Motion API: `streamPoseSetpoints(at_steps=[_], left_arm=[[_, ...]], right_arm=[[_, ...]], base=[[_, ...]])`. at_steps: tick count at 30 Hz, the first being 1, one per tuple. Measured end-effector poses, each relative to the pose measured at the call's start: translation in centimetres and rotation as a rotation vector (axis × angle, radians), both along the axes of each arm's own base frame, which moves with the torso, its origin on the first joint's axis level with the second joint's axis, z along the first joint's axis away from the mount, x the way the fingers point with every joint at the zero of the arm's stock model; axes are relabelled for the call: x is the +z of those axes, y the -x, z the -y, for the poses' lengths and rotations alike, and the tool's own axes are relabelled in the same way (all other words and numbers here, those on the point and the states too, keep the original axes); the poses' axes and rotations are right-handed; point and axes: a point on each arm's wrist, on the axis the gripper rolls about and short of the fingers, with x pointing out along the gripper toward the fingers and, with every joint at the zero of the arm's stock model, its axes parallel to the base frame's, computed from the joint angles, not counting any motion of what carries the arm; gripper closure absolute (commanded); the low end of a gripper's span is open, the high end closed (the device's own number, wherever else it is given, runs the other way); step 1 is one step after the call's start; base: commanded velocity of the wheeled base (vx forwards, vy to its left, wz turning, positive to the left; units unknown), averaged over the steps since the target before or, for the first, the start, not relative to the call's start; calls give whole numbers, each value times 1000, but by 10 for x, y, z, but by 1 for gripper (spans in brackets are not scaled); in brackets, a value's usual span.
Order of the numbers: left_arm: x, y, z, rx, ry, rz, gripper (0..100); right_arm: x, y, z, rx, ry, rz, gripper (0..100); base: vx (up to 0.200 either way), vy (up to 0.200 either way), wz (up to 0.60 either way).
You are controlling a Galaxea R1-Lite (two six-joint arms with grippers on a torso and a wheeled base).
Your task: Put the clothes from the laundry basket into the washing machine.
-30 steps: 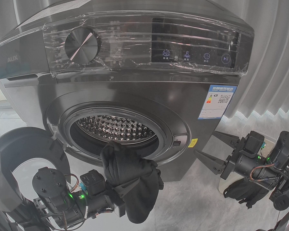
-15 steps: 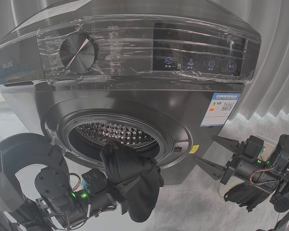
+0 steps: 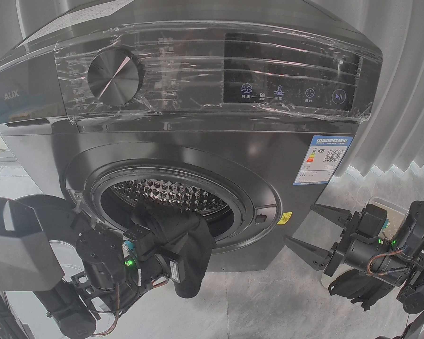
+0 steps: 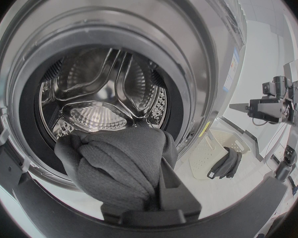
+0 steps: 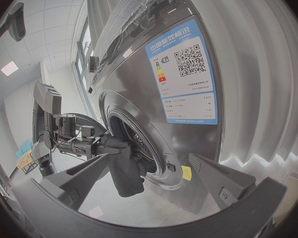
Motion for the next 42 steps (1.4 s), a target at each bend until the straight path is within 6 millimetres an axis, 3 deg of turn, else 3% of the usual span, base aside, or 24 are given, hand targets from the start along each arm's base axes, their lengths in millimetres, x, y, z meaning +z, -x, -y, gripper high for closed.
streamPoseSetpoints(at_steps=[13,23,32,42], left_arm=[[-7,-48,18,68,93,28,100],[-11,-83,15,166,124,68,100],[-12,-100,15,212,128,86,100],[-10,-123,29,226,157,125,100]], right_arm=[[-1,2,1,0,3,-5,0],[-4,7,-1,20,13,-22,0],[-8,13,-4,52,24,-37,0],[-12,19,-6,77,37,-59,0]], base=[[0,0,0],[0,0,0],[0,0,0],[0,0,0]])
